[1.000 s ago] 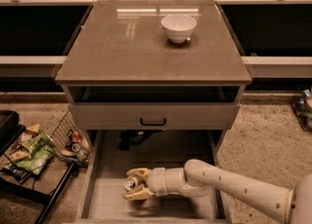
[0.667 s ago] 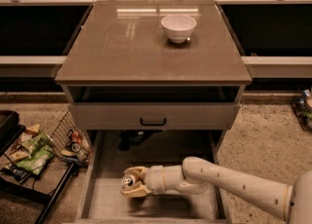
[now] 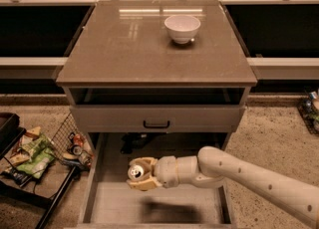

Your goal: Pick orange can from middle drawer and place on counter

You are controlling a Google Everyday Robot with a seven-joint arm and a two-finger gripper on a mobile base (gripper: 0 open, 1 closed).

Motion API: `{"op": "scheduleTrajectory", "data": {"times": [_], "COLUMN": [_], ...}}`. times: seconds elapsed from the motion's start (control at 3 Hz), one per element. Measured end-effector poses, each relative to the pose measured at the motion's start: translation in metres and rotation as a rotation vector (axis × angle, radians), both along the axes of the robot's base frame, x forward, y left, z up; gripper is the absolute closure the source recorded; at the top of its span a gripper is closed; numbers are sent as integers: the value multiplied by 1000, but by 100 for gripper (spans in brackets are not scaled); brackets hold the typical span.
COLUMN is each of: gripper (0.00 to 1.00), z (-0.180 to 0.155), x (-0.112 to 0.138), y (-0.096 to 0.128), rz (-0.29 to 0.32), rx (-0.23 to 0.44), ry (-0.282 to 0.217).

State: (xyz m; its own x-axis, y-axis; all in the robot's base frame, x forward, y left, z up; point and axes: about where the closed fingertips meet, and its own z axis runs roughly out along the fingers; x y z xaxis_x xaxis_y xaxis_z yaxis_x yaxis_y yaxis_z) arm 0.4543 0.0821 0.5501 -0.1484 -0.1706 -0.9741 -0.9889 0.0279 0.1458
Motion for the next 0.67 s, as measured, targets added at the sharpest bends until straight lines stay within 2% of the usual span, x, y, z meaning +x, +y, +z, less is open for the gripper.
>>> {"op": "scheduleTrajectory", "data": {"times": [0.33,0.67], "gripper": [100,100], "z": [144,251], "x": [8,22], "y": [-33,-53], "rz": [63,109], "rx": [84,127], "ry": [-99,-162]}}
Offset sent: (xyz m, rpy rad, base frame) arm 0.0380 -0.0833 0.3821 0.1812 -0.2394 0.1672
